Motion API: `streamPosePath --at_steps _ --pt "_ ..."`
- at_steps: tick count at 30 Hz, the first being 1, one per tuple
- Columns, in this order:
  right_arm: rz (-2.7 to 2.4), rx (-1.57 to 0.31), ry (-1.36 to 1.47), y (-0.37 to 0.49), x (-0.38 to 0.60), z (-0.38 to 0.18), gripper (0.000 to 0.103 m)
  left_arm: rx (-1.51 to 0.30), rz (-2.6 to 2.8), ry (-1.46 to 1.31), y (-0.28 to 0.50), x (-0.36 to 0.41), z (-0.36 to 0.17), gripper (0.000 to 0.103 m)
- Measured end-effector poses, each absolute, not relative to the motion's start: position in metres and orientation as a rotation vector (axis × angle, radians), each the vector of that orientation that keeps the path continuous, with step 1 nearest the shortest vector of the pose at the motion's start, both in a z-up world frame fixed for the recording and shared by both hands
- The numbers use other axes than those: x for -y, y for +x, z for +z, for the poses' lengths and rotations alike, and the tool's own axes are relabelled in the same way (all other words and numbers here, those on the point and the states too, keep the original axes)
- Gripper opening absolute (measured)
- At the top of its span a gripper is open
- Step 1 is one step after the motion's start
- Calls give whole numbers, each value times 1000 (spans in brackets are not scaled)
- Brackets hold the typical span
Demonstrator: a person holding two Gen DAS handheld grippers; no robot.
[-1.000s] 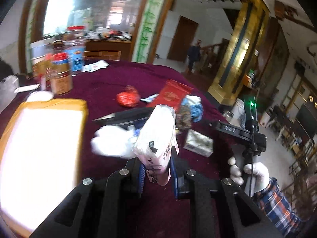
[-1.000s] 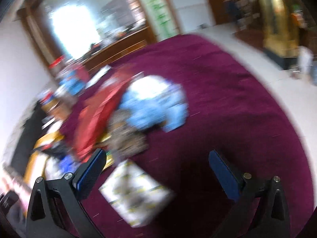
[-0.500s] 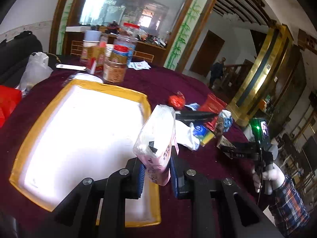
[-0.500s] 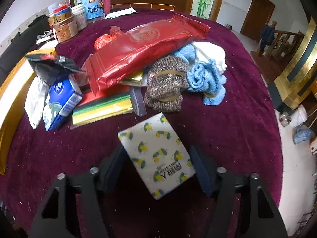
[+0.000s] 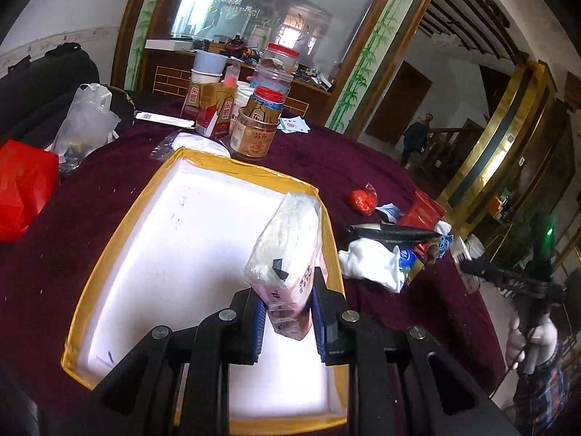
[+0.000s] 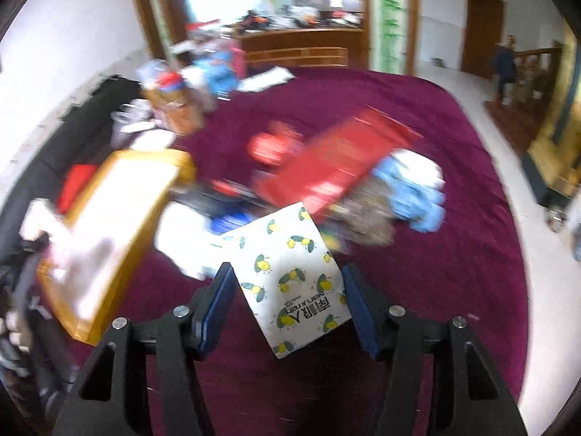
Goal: Organize soft objects
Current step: 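Carry pink tissue pack to tray with left gripper while right gripper grasps lemon-print pack, then release pink pack in tray with left gripper while right gripper releases lemon-print pack beside it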
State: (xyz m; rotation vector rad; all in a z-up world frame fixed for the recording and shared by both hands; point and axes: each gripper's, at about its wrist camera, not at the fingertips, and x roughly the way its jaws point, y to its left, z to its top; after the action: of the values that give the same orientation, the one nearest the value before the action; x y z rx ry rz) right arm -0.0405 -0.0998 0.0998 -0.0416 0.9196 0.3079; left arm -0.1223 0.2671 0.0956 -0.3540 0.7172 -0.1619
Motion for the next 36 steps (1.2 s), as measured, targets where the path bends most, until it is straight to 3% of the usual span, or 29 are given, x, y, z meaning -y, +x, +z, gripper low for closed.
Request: streamPosePath --at_steps 12,20,23,27,34,36 --pt "608 -1028 87 21 -69 105 58 -848 -166 -370 -38 -281 81 22" --pt "567 -1108 91 64 -109 78 57 -961 -127 -436 16 -303 49 22" --pt "541 -1148 88 76 -117 64 49 -972 -108 -453 28 -307 43 22" --pt "527 -1182 97 87 -126 50 49 -981 -125 -475 35 -305 38 23" --pt "488 -1132 58 94 -135 46 49 -972 -125 -531 42 -306 37 39" --pt "509 -1096 98 90 -126 58 58 -937 -110 -536 33 -314 47 42"
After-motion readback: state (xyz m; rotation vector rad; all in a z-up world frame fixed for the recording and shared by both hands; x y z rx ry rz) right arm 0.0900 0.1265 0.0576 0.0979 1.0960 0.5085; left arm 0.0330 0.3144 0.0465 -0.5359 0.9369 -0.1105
